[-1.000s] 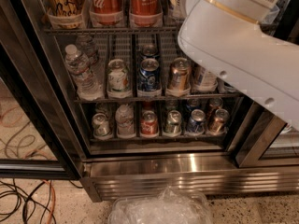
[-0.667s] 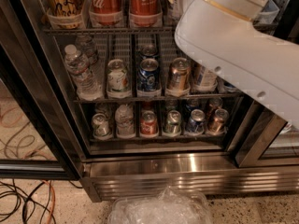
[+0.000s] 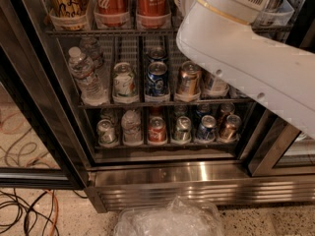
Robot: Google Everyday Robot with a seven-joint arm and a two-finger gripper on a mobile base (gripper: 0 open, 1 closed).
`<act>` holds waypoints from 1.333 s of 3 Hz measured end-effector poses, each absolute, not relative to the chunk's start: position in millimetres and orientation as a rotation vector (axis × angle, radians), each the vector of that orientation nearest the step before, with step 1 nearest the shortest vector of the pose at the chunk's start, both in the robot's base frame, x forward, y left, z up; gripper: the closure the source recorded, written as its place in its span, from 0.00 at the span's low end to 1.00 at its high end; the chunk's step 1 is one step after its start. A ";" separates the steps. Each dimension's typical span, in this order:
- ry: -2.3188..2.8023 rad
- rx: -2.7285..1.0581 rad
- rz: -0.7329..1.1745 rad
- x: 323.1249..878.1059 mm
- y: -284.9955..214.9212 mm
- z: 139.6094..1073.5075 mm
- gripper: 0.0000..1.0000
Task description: Pick blue plastic bottle from top shelf of fridge
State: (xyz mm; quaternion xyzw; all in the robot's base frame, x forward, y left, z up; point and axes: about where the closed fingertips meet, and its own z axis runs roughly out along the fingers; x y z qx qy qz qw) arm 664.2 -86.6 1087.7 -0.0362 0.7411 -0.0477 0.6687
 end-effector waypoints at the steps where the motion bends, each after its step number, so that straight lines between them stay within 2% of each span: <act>1: 1.670 -0.079 -0.108 664.2 -87.0 1088.1 0.76; 2: 1.670 -0.079 -0.108 664.1 -87.0 1088.1 0.98; 4: 1.568 -0.083 -0.102 646.5 -84.0 1115.2 1.00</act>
Offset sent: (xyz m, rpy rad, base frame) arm -0.0001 -0.0004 0.0004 0.0007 -0.0011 -0.0018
